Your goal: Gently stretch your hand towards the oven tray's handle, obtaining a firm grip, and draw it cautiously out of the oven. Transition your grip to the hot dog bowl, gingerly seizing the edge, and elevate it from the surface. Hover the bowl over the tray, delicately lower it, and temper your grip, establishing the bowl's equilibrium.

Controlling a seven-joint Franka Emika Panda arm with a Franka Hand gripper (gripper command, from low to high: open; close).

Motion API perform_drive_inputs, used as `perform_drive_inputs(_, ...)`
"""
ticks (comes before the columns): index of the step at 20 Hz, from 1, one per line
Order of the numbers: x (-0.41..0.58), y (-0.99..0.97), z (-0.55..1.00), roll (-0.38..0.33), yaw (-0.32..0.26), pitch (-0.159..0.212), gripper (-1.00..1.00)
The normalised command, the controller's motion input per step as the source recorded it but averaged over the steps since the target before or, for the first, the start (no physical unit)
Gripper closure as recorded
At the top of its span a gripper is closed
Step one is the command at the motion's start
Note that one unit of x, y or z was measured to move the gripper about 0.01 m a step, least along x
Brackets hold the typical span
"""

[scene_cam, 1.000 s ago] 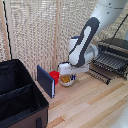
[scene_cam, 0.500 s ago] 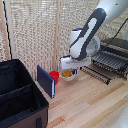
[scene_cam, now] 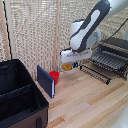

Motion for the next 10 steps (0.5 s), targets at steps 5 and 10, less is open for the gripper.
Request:
perform_drive_inputs(5, 0.521, -0.09, 0.57, -0.031, -0.198, 0.002, 1.00)
perform_drive_inputs(10, 0.420, 0.00, 0.69, -0.069, -0.247, 0.023, 1.00)
